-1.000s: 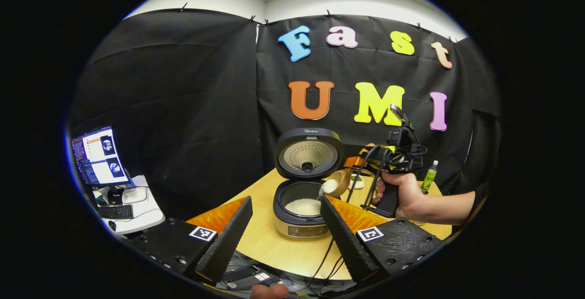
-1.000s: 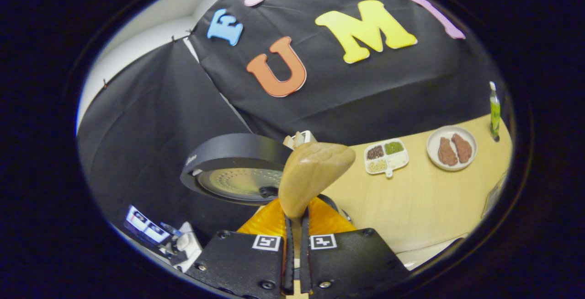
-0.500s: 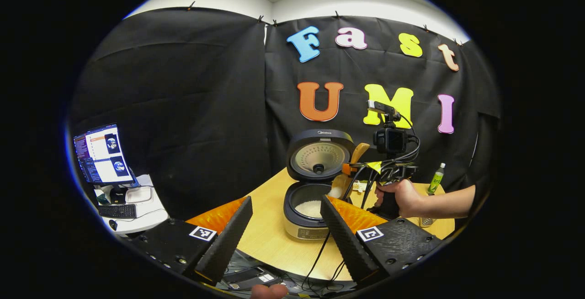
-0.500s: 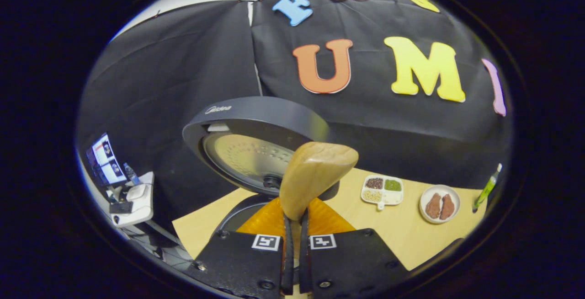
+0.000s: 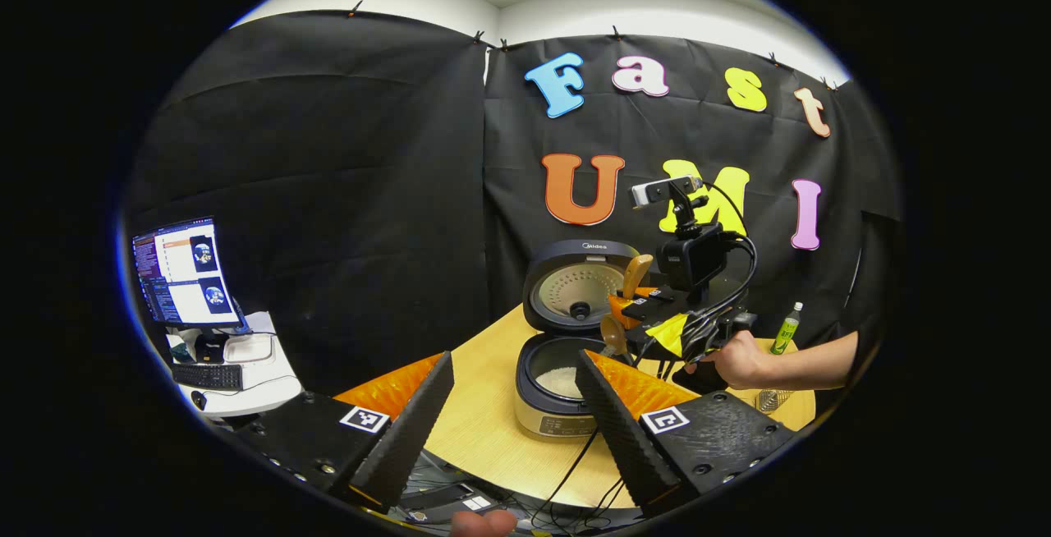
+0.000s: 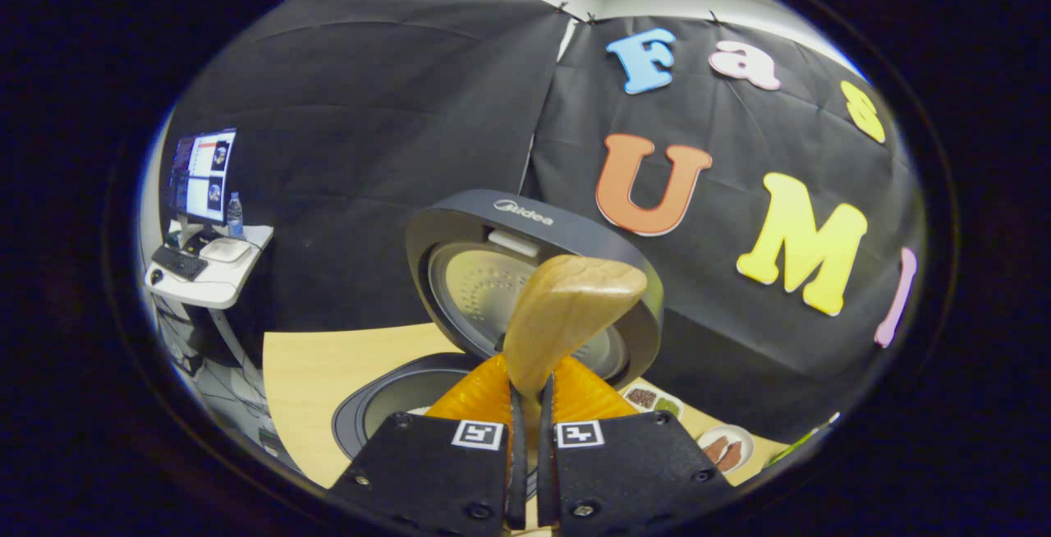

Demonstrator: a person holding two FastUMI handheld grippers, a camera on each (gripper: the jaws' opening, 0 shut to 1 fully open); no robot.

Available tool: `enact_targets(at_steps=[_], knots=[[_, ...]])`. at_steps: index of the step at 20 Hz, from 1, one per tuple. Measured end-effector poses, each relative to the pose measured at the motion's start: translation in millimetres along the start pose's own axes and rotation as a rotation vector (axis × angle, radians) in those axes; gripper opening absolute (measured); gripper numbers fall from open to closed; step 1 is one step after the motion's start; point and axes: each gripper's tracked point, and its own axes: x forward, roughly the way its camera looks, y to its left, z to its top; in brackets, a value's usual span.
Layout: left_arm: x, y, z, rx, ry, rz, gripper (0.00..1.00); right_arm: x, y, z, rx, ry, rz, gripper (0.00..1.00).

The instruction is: Close the left gripper, press the button to open the rice cooker; take a wooden spoon from the chopstick holder with the right hand, scoop a spoonful of rice and pour it into the rice cooker, then put the wooden spoon back into the chopstick holder.

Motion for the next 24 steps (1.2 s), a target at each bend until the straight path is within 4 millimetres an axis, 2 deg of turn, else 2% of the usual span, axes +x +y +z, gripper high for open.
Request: enact_targets(at_steps=[2, 6, 10, 13, 18, 21, 24], knots=[[1, 5, 2, -0.009, -0.009, 0.002, 0.96, -2, 1, 8, -0.064, -0.032, -0.003, 0.10], [0, 10, 3, -0.021, -0.016, -0.003, 0.95, -4, 6, 4, -0.083, -0.041, 0.002, 0.11], [1, 13, 5, -0.022, -0.021, -0.016, 0.95, -11, 2, 13, 0.011, -0.038, 0.003, 0.10], [3, 7, 10, -0.032, -0.033, -0.034, 0.95, -30, -12, 22, 0.135, -0.035, -0.003, 0.10], [11, -12, 12, -0.024, -0.033, -0.078, 0.95, -77, -52, 50, 0.353, -0.077, -0.018, 0.10], [17, -33, 21, -0.002, -0.047, -0.119, 0.95, -111, -89, 44, 0.493, -0.083, -0.058, 0.11], [26, -56, 24, 0.045, -0.055, -0.173, 0.95, -147, -143, 22, 0.574, -0.081, -0.156, 0.10]])
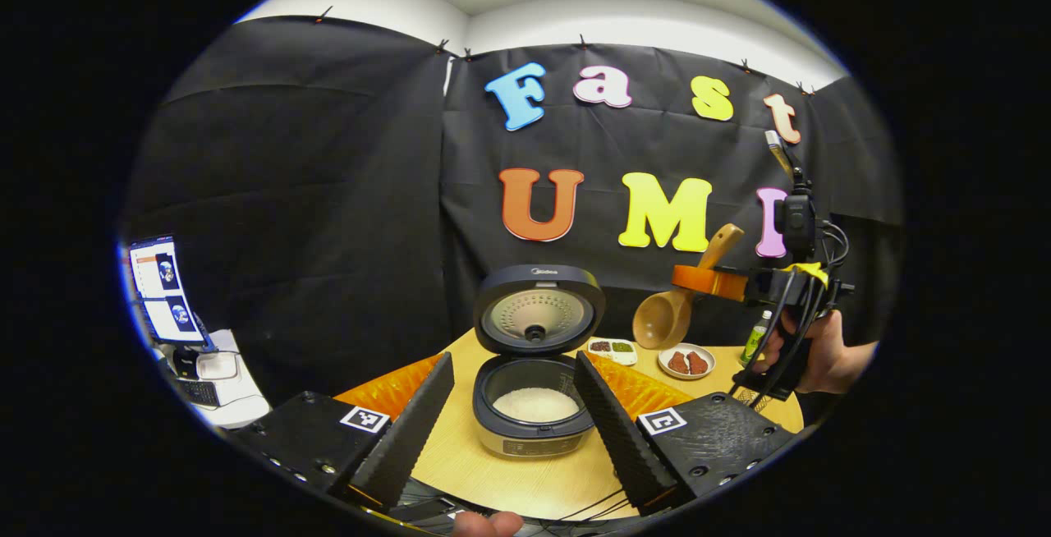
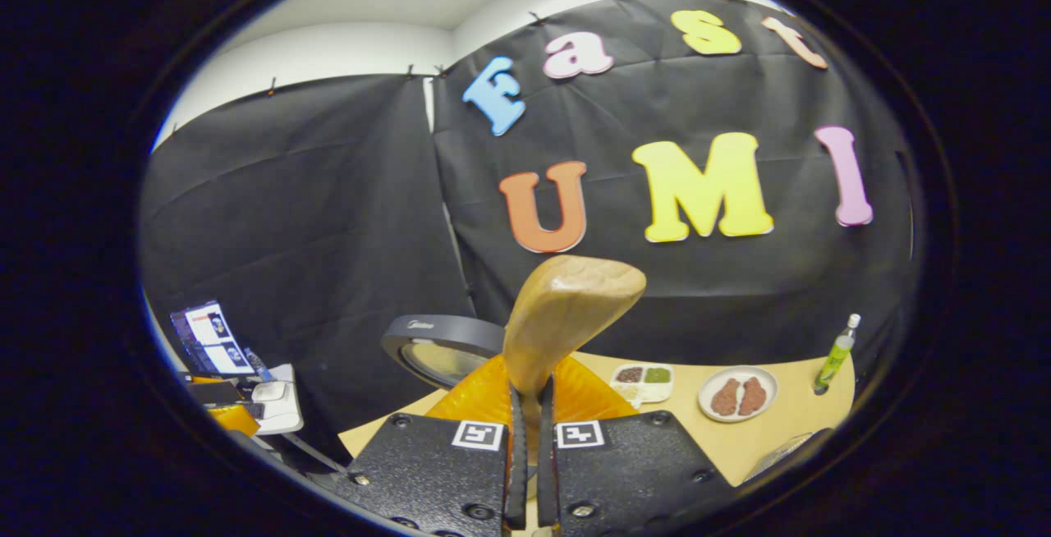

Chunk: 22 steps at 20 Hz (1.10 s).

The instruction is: Close the left gripper, press the button to open the rice cooker; take a wooden spoon from the chopstick holder with the right hand, scoop a spoonful of rice and pour it into the rice cooker, then put the wooden spoon back into the chopstick holder.

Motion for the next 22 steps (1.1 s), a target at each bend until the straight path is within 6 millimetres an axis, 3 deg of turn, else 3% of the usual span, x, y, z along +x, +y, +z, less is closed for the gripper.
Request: enact_targets(at_steps=[6, 11, 13, 16, 22], knots=[[28, -27, 5, -0.020, -0.004, -0.062, 0.95, -69, -161, 10, 0.071, -0.032, -0.288, 0.10], [54, -51, 5, -0.052, 0.011, -0.084, 0.95, -122, -272, -10, 0.142, -0.013, -0.471, 0.10], [61, -59, 3, -0.049, 0.022, -0.082, 0.95, -131, -303, -24, 0.173, 0.011, -0.512, 0.10], [63, -74, -1, -0.040, 0.035, -0.084, 0.95, -128, -338, -53, 0.223, 0.054, -0.550, 0.10], [64, -85, 8, -0.006, 0.042, -0.049, 0.95, -100, -378, -123, 0.272, 0.164, -0.570, 0.10]])
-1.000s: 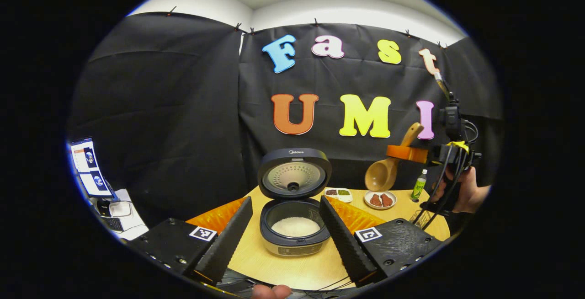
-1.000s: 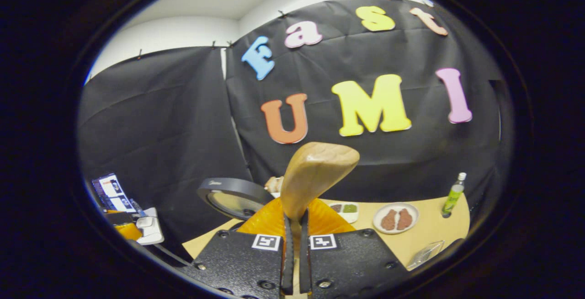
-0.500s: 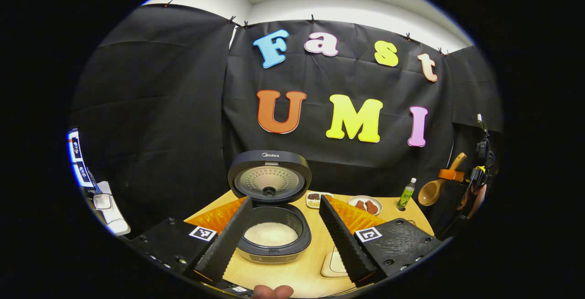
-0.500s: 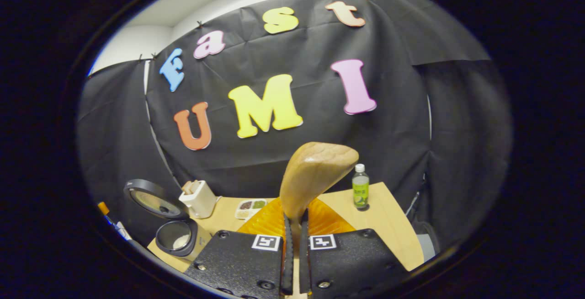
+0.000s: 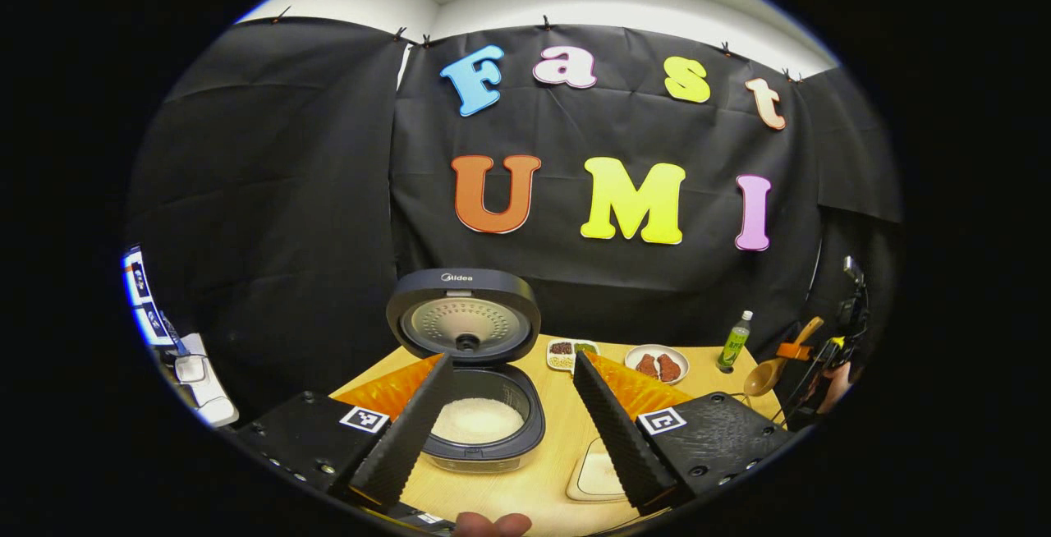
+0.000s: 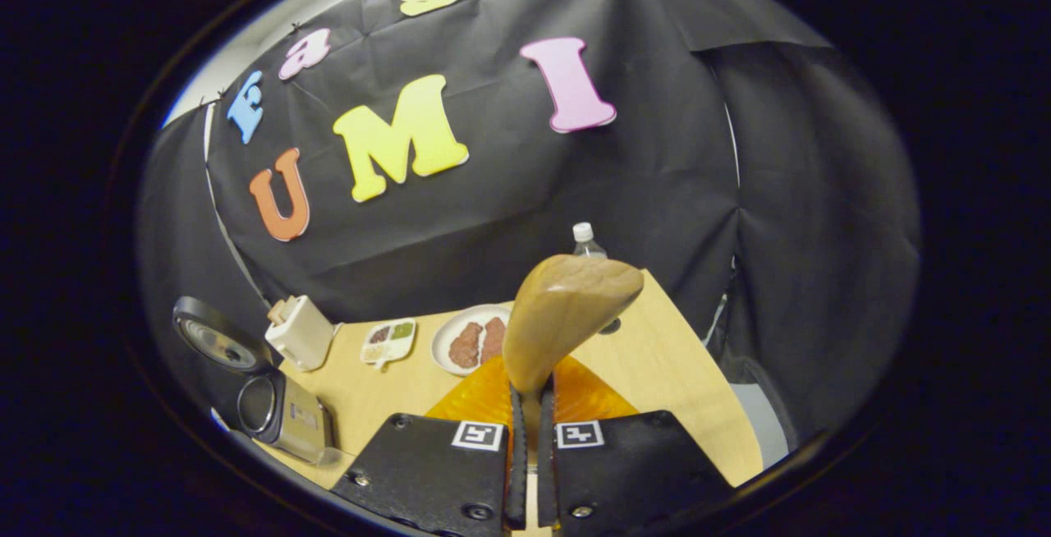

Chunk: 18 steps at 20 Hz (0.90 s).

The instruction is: Close the left gripper, press the button to open the rice cooker; take a wooden spoon from the chopstick holder with the right hand, scoop a spoonful of rice and pour it into the rice cooker, then put the wooden spoon back into the chopstick holder.

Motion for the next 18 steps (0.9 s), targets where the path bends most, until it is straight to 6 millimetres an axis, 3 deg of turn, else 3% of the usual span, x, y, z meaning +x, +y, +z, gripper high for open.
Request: enact_targets(at_steps=[4, 10, 15, 18], knots=[[-3, 1, 0, 0.012, 0.004, 0.025, 0.95, 23, -9, -30, -0.009, 0.052, -0.005, 0.10], [-7, 0, 1, 0.042, 0.010, 0.049, 0.95, 41, -27, -65, -0.004, 0.101, -0.013, 0.10], [-8, 0, 2, 0.052, 0.016, 0.061, 0.95, 46, -27, -83, 0.049, 0.108, 0.005, 0.11], [-8, 0, 6, 0.047, 0.005, 0.058, 0.95, 44, -28, -81, 0.044, 0.099, 0.003, 0.16]])
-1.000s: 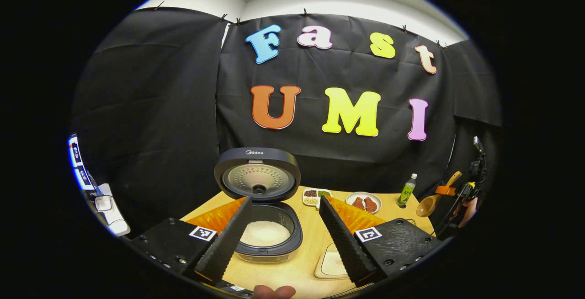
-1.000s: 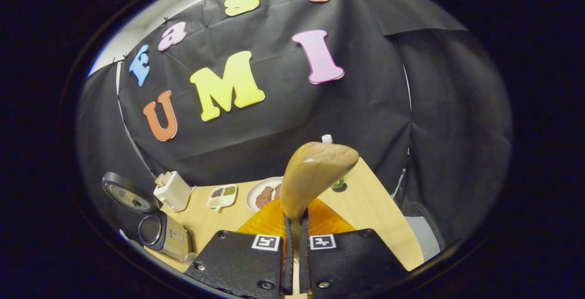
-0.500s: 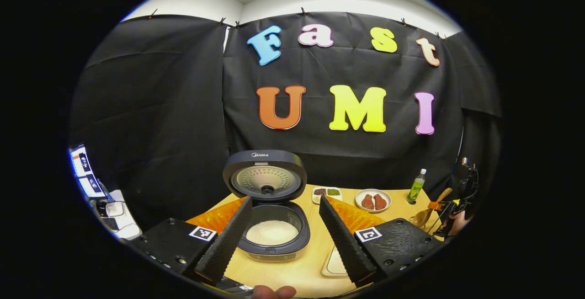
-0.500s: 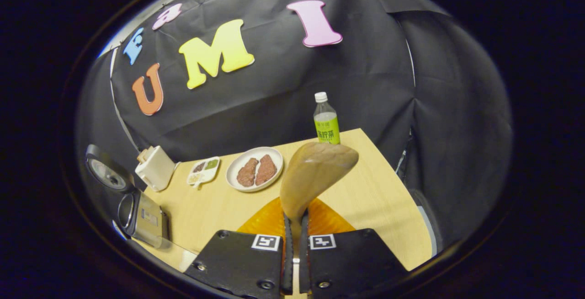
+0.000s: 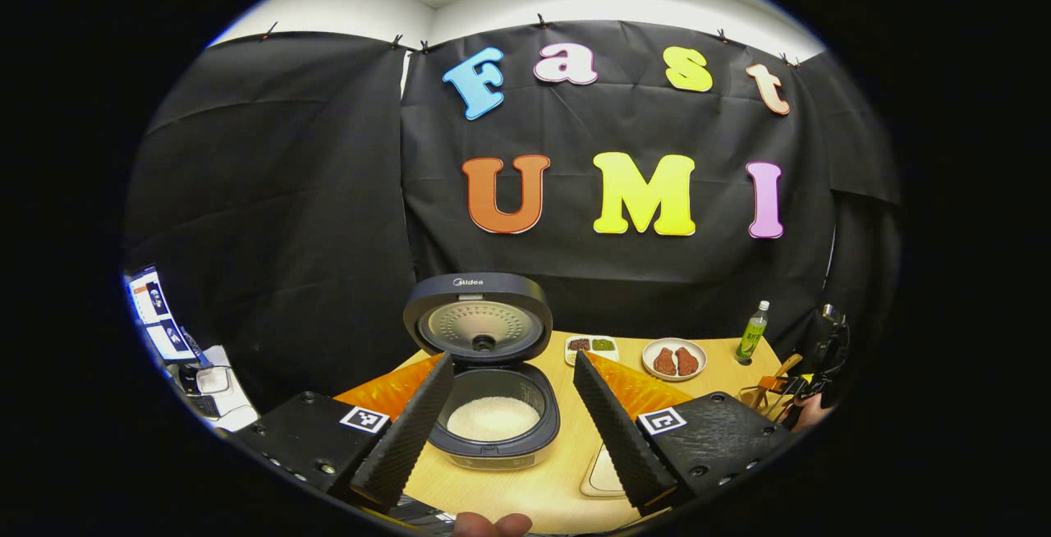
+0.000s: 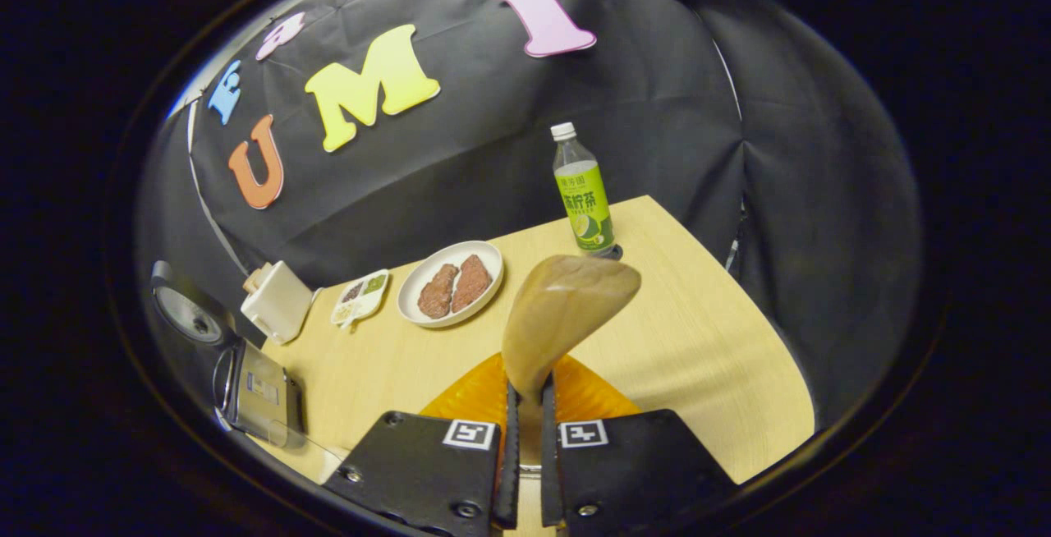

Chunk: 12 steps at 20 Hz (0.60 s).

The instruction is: Close the left gripper, press the button to open the rice cooker; take a wooden spoon from the chopstick holder with the right hand, scoop a spoonful of rice and pour it into the rice cooker, then put the wooden spoon back into the chopstick holder.

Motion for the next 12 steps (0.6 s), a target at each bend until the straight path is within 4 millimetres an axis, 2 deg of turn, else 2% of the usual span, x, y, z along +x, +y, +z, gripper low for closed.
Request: enact_targets(at_steps=[3, 4, 5, 6, 7, 8, 9, 10, 12], knots=[[0, 0, 7, -0.011, -0.017, -0.002, 0.95, -15, 4, 19, -0.045, -0.061, 0.011, 0.22], [1, 3, 11, -0.012, -0.021, 0.003, 0.95, -21, 6, 30, -0.051, -0.089, 0.011, 0.34], [1, 4, 16, -0.015, -0.031, 0.004, 0.95, -28, 7, 39, -0.056, -0.111, 0.010, 0.38], [1, 3, 23, -0.018, -0.045, 0.002, 0.95, -36, 8, 49, -0.062, -0.134, 0.005, 0.51], [2, 4, 31, -0.016, -0.061, -0.005, 0.95, -45, 7, 59, -0.071, -0.164, -0.001, 0.55], [4, 7, 39, -0.002, -0.078, 0.007, 0.95, -54, 7, 72, -0.085, -0.193, -0.015, 0.65], [7, 16, 45, 0.016, -0.085, 0.032, 1.00, -62, 8, 82, -0.099, -0.224, -0.022, 0.70], [11, 19, 52, 0.020, -0.096, 0.038, 0.96, -71, 10, 93, -0.117, -0.251, -0.030, 0.76], [15, 21, 69, -0.006, -0.120, 0.027, 0.96, -91, 17, 108, -0.154, -0.296, -0.029, 0.76]])
